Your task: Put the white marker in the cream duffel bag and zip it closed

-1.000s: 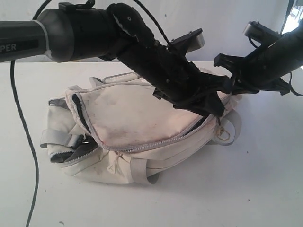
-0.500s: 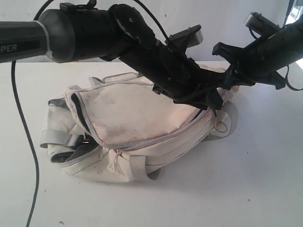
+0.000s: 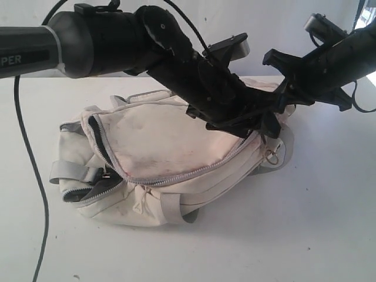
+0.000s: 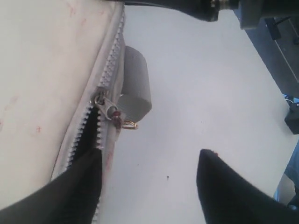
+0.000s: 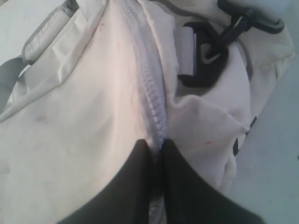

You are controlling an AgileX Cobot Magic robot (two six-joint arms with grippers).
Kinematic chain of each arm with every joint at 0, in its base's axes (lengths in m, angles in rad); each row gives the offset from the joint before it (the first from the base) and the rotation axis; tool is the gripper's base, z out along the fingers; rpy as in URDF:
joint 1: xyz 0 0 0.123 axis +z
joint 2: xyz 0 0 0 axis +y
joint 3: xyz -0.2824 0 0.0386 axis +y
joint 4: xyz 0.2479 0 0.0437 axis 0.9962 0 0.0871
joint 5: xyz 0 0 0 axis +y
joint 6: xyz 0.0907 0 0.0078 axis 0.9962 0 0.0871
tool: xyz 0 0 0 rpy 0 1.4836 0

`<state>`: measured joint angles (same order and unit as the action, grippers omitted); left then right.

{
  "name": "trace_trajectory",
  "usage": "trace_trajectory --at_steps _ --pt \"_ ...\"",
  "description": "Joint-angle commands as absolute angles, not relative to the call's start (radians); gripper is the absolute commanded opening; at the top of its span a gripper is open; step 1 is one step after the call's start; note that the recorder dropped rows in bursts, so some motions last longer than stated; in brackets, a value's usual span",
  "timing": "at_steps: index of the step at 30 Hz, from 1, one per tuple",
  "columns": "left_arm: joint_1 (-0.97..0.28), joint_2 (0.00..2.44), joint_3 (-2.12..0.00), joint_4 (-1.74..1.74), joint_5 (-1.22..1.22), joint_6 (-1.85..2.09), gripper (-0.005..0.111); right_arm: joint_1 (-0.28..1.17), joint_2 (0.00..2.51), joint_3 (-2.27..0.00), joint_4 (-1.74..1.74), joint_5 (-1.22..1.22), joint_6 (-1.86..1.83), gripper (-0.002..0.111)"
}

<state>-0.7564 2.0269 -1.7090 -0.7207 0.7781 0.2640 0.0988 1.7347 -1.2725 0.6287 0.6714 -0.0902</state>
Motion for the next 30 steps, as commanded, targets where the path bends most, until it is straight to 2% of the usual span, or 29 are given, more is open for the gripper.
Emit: trace_trajectory --at_steps 1,11,17,30 --pt "-0.759 2.049 -1.706 -0.717 0.783 0.213 0.064 0.087 1.734 -1.281 0.668 0.651 -0.093 0.0" --pt "-0.759 2.048 -1.709 -0.79 0.842 0.223 0.055 0.087 1.734 -1.283 0.679 0.638 -0.093 0.0" --pt "-0.759 2.023 -1.709 -0.669 0.863 0.172 0.055 0.087 1.734 -1.283 0.679 0.638 -0.093 0.0" --pt "-0.759 2.001 -1.716 -0.649 0.85 0.157 0.055 0.087 1.734 -1.283 0.679 0.63 -0.093 0.0"
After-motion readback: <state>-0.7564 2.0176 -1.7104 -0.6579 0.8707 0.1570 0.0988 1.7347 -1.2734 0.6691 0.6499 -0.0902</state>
